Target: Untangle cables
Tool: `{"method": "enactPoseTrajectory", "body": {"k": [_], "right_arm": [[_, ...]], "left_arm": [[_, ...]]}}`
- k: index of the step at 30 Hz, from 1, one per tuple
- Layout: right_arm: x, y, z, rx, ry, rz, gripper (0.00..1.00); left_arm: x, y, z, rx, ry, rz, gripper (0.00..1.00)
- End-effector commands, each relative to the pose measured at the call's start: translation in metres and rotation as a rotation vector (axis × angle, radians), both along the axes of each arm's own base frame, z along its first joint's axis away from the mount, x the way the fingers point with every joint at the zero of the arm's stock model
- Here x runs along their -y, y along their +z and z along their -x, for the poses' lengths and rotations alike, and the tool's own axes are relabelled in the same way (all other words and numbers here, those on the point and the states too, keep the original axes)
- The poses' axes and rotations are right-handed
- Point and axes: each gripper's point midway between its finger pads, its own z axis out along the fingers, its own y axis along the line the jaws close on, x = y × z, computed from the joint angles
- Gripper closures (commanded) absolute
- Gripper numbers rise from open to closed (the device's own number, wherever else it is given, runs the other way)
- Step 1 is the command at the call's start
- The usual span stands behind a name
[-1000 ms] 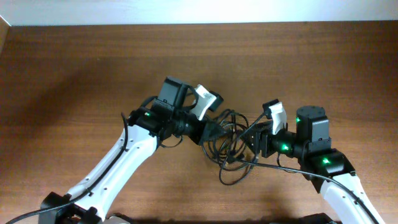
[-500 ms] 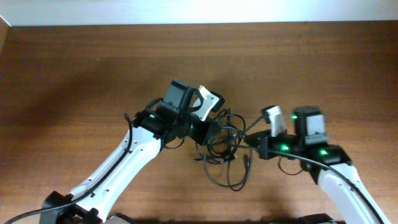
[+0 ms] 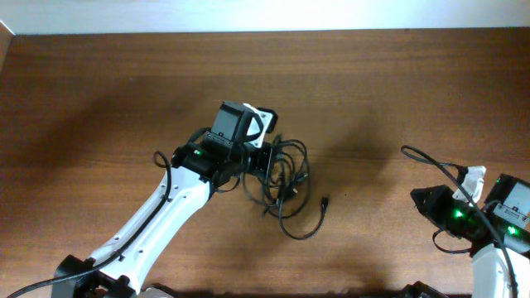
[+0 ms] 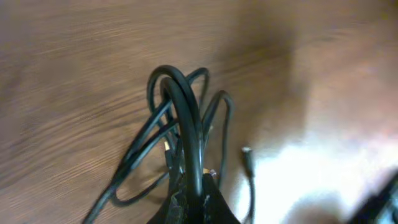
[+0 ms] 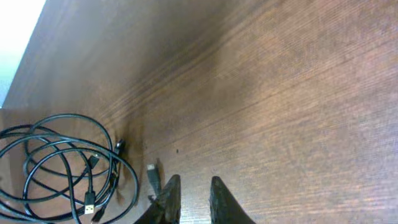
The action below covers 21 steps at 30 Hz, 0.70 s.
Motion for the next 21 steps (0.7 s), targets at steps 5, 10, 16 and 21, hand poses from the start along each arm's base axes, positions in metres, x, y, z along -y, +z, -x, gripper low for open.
{"method": "enactPoseTrajectory", "body": {"k": [5,10,16,21], "right_arm": [[-0.001,-0.019,0.005,-0.093,-0.001,-0.054,0.80],[-0.003,-0.034,0.007,-0.157,0.005,-0.093,0.80],[-0.005,-0.048,0.010,-0.225,0.005,-0.135,0.80],[-0.004,-0.052,0.011,-0.244,0.003,-0.138,0.80]], "left_arm": [[0.017,0.014,0.015,0.104,-0.252,0.038,0.01],[0.005,0.006,0.006,0.043,-0.098,0.003,0.01],[-0.057,-0.018,-0.012,-0.084,0.433,-0.170,0.01],[-0.080,-0.024,-0.010,-0.075,0.514,-0.272,0.01]]}}
